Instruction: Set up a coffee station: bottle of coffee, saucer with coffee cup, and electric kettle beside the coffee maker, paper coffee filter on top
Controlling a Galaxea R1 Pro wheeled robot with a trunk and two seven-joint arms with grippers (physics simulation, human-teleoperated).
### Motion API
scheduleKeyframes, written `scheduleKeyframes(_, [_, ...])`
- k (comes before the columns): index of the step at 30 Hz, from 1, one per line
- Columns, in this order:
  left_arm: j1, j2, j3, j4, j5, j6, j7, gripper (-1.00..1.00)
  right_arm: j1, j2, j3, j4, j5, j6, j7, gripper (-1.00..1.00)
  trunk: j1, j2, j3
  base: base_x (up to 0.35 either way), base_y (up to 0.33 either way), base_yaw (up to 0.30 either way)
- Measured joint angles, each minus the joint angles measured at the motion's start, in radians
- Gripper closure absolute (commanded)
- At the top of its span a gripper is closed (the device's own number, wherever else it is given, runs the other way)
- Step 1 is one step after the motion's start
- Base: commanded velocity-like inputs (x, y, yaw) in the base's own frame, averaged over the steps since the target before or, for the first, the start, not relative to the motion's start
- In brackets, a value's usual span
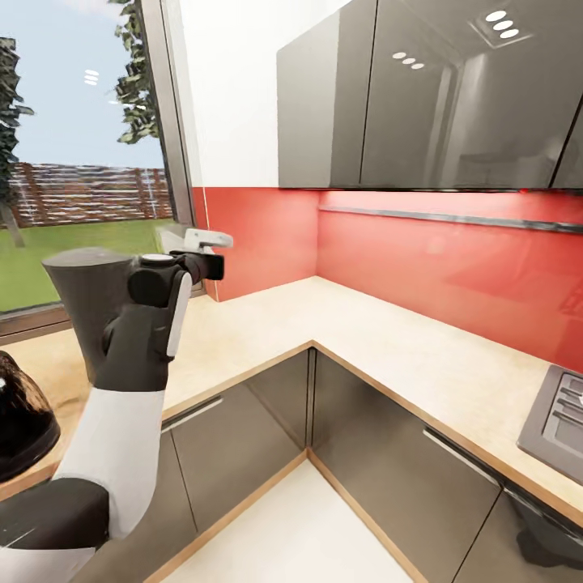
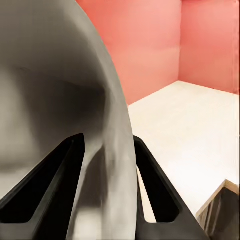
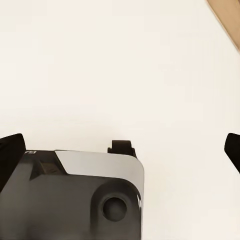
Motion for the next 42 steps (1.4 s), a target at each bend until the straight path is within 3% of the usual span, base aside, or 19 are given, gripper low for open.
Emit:
scheduleKeyframes(1, [-0.005,-0.018,-0.003,0.012,-0.001,0.000,0.000,1.00,0.000,0.000,0.000,0.000,0.000,0.000,0.000,-1.00,0.000,0.000,0.000,0.001,-0.001,0.000])
scheduleKeyframes(5, [-0.051,-0.029,-0.005,0.064,-0.007,0.001,0.000,1.00,0.000,0.000,0.000,0.000,0.001,0.000,0.000,-1.00,0.000,0.000,0.000,0.000,0.000,0.000])
scheduleKeyframes(10, [-0.187,-0.033,-0.004,0.206,-0.011,0.004,0.000,1.00,0.000,0.000,0.000,0.000,0.001,0.000,0.000,-1.00,0.000,0.000,0.000,0.000,0.000,0.000])
scheduleKeyframes(13, [-0.281,-0.034,-0.004,0.323,-0.012,0.005,0.000,1.00,0.000,0.000,0.000,0.000,0.001,0.000,0.000,-1.00,0.000,0.000,0.000,0.000,0.000,0.000])
scheduleKeyframes(14, [-0.349,-0.034,-0.004,0.415,-0.013,0.005,0.000,1.00,0.000,0.000,0.000,0.000,0.001,0.000,0.000,-1.00,0.000,0.000,0.000,0.000,0.000,0.000])
scheduleKeyframes(19, [-0.518,-0.029,-0.003,0.663,-0.015,0.005,0.001,1.00,0.000,0.000,0.000,0.000,0.001,0.000,0.000,-1.00,0.000,0.000,0.000,0.000,0.000,0.000])
scheduleKeyframes(23, [-0.660,0.007,-0.002,0.852,-0.020,0.005,0.002,1.00,0.000,0.000,0.000,0.000,0.001,0.000,0.000,-1.00,0.000,0.000,0.000,0.000,0.000,0.000])
scheduleKeyframes(26, [-0.715,0.044,-0.002,0.927,-0.028,0.005,0.002,1.00,0.000,0.000,0.000,0.001,0.001,0.000,0.000,-1.00,0.000,0.000,0.000,0.000,0.000,0.000])
scheduleKeyframes(27, [-0.738,0.072,-0.002,0.964,-0.039,0.005,0.002,1.00,0.000,0.000,0.000,0.001,0.001,0.000,0.000,-1.00,0.000,0.000,0.000,0.000,0.000,0.000])
scheduleKeyframes(30, [-0.762,0.119,0.003,1.020,-0.049,0.005,0.002,1.00,0.000,0.000,0.000,0.000,0.001,0.000,0.000,-1.00,0.000,0.000,0.000,0.000,0.000,0.000])
scheduleKeyframes(31, [-0.773,0.157,-0.046,1.065,-0.061,0.006,0.002,1.00,0.000,0.000,0.000,0.000,0.001,0.000,0.000,-1.00,0.000,0.000,0.000,0.000,0.000,0.000])
scheduleKeyframes(37, [-0.779,0.193,-0.228,1.089,-0.055,0.006,0.000,1.00,0.000,0.000,0.001,0.000,0.001,0.000,0.000,-1.00,0.000,0.000,0.000,0.000,0.000,0.000])
scheduleKeyframes(42, [-0.779,0.206,-0.255,1.096,-0.053,0.007,-0.004,1.00,0.000,0.000,0.001,0.000,0.001,-0.001,0.000,-1.00,0.000,0.000,0.000,0.000,0.000,0.000])
